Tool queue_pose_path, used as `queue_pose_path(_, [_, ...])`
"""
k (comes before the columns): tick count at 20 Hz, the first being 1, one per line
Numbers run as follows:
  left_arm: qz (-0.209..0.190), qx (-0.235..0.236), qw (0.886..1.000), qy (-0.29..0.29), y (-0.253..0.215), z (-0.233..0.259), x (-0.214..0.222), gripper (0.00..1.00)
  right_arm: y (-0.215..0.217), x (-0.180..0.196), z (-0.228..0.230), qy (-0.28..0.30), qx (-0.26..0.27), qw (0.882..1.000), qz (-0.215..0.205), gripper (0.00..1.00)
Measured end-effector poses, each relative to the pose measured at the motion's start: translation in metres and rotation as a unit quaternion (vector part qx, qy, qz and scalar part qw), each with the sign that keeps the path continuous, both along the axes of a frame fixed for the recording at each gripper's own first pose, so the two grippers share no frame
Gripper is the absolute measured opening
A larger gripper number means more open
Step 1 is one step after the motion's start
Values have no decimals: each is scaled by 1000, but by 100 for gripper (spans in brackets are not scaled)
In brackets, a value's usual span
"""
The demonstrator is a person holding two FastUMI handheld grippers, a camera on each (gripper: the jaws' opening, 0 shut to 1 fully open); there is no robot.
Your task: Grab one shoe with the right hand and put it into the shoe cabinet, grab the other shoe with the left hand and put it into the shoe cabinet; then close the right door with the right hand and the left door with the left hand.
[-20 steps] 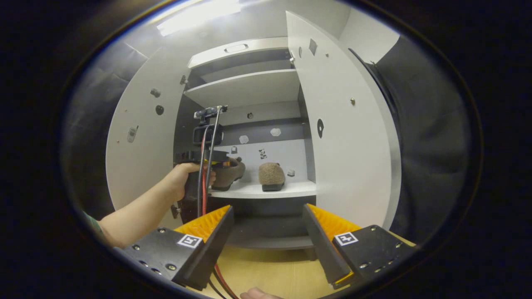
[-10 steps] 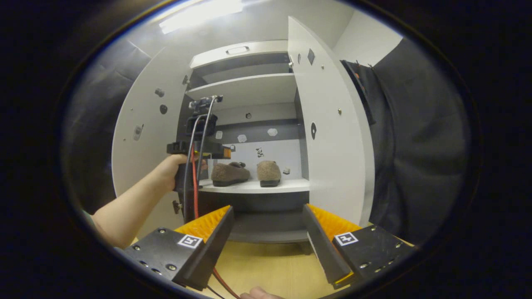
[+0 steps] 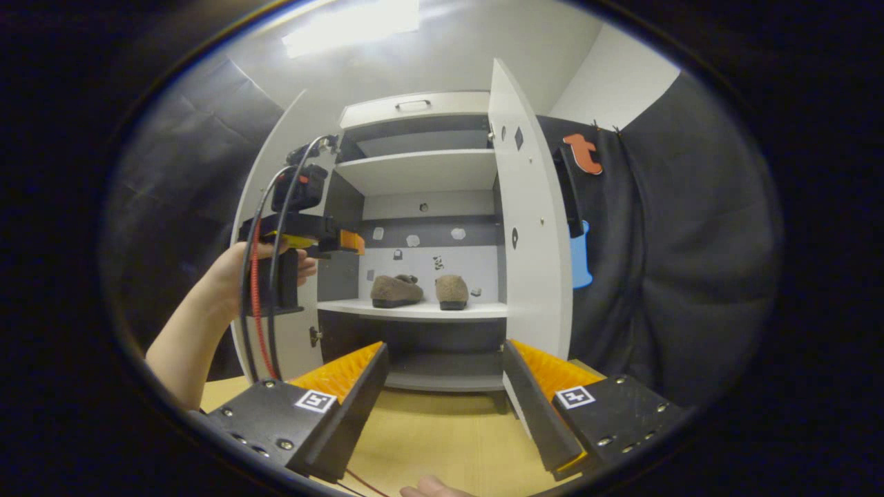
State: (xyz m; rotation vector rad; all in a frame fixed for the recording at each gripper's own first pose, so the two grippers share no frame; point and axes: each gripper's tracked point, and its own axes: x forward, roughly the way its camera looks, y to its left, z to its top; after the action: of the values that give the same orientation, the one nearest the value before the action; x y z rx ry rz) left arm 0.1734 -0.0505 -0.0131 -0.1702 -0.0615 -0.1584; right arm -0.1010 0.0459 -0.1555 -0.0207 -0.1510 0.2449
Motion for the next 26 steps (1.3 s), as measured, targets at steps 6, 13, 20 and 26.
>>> queue_pose_path(6, [2,-2,1000,-23,30,6,-88,96,-6,-40,32,-20,2,1000,6,96])
queue_pose_path(13, [-2,30,999,-36,37,-3,-172,96,-65,-36,79,-21,-5,1000,-16,98])
queue_pose_path(20, [-49,14,998,-32,8,-44,-230,96,-161,-7,101,-5,-31,999,-33,98])
queue_pose_path(26, [-67,-1,997,-33,10,-47,-243,94,-226,60,121,45,-33,998,22,98])
